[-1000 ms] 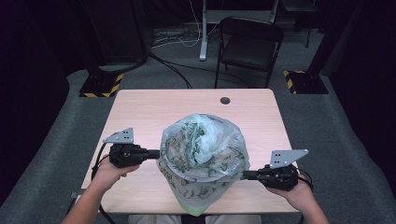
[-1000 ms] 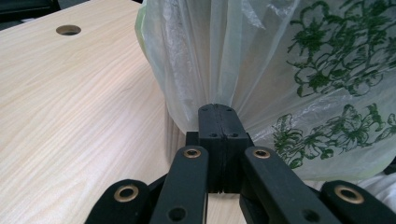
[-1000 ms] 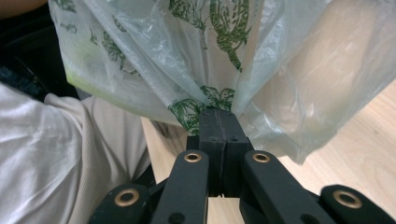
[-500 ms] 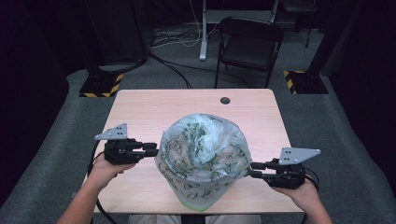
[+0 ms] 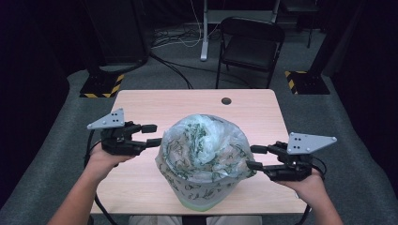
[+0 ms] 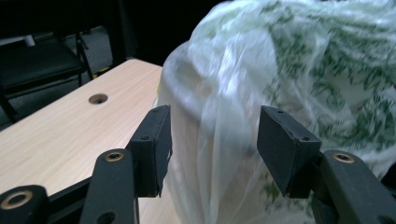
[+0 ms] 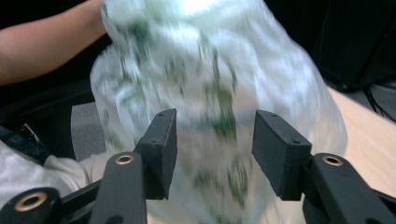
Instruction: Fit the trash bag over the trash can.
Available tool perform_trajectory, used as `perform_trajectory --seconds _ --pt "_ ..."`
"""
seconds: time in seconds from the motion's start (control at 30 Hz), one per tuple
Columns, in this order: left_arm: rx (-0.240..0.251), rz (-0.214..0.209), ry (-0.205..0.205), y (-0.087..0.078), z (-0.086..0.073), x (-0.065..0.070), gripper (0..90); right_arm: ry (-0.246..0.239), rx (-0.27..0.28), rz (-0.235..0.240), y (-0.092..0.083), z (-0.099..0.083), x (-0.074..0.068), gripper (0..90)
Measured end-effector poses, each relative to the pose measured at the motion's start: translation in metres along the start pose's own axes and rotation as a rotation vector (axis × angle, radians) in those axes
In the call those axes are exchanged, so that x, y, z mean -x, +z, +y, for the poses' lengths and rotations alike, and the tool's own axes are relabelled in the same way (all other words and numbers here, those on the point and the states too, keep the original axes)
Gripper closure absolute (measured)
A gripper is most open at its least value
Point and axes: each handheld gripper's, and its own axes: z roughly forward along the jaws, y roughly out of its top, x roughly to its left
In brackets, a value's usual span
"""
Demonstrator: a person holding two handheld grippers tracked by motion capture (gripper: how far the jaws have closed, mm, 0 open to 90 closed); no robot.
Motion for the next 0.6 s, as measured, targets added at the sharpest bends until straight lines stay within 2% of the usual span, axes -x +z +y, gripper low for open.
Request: perform_trajectory --seconds 0.27,0.4,0.6 --pt "0.02 -0.032 0.033 0.021 0.023 0.006 40.4 -0.057 0.028 0.053 0.028 0.033 -0.004 39.8" --pt "0.015 -0.051 0.042 0.031 0.028 0.009 39.8 -0.078 0.033 0.057 0.039 0.041 -0.008 35.1" --pt "-0.041 -0.086 0.054 0.049 0.028 0.013 40.1 -0.064 0.022 0.04 0.052 0.043 -0.005 36.9"
